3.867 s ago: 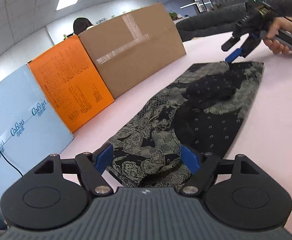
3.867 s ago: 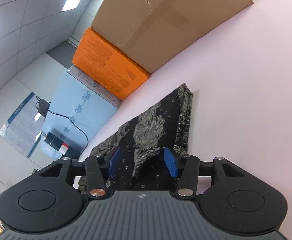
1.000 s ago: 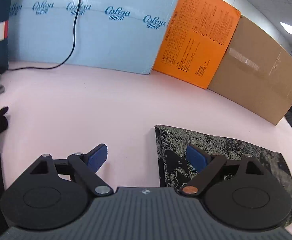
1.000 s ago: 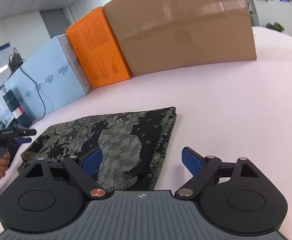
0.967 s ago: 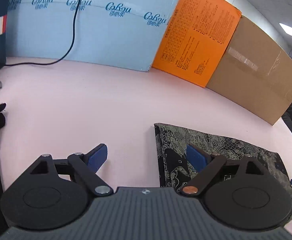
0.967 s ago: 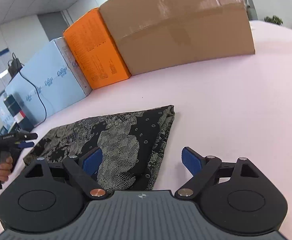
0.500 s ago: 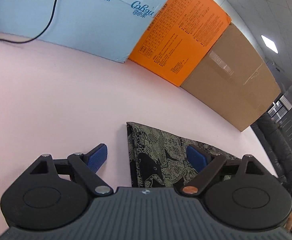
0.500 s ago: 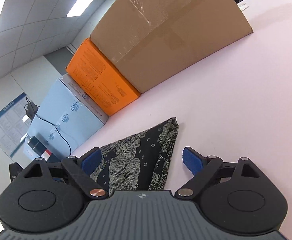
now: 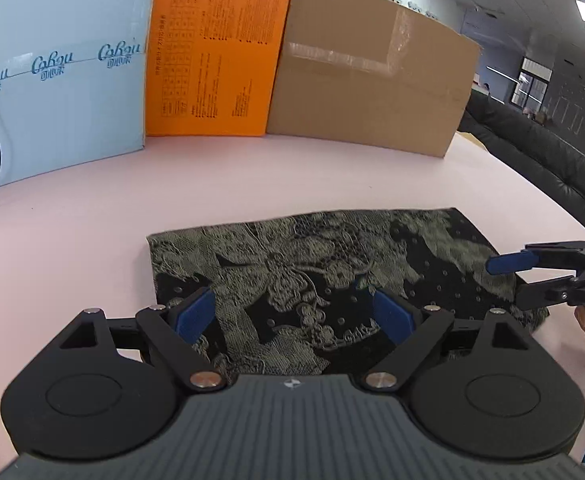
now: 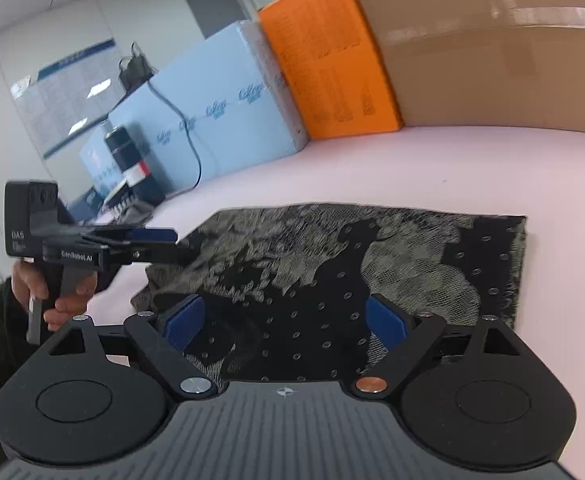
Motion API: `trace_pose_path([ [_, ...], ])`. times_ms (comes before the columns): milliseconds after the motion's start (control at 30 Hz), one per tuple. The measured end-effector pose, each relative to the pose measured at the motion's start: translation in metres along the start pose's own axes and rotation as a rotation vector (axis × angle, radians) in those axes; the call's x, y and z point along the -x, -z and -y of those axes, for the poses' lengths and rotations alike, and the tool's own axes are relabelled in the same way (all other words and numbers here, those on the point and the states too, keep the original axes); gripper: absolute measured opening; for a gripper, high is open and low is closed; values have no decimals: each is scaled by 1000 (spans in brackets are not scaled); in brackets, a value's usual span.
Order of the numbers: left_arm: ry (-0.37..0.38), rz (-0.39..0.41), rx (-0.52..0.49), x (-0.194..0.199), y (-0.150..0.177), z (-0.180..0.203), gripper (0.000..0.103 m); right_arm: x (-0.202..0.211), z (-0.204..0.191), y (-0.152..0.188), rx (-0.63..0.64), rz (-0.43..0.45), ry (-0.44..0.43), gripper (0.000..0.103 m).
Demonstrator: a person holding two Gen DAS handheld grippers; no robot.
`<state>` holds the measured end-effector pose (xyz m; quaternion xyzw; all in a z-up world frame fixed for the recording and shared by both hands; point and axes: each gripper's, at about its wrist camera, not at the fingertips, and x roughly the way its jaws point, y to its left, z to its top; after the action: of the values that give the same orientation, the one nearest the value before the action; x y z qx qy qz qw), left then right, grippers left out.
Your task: Fold clothes
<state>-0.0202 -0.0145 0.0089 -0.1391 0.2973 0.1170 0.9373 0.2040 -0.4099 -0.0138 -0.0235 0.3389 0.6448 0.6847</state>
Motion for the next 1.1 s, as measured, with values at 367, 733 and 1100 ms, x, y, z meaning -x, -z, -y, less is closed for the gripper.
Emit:
trace_pose_path([
  [367,-8,-22,24,25,48,-34,85,30,7,35,27,-39,89,87],
  [733,73,22,284,74,80,-66,86,102,54,68,-392,113,59,87],
  [1100,35,-15,213,39,67,-35,4,69,50,67,-394,78,55,5],
])
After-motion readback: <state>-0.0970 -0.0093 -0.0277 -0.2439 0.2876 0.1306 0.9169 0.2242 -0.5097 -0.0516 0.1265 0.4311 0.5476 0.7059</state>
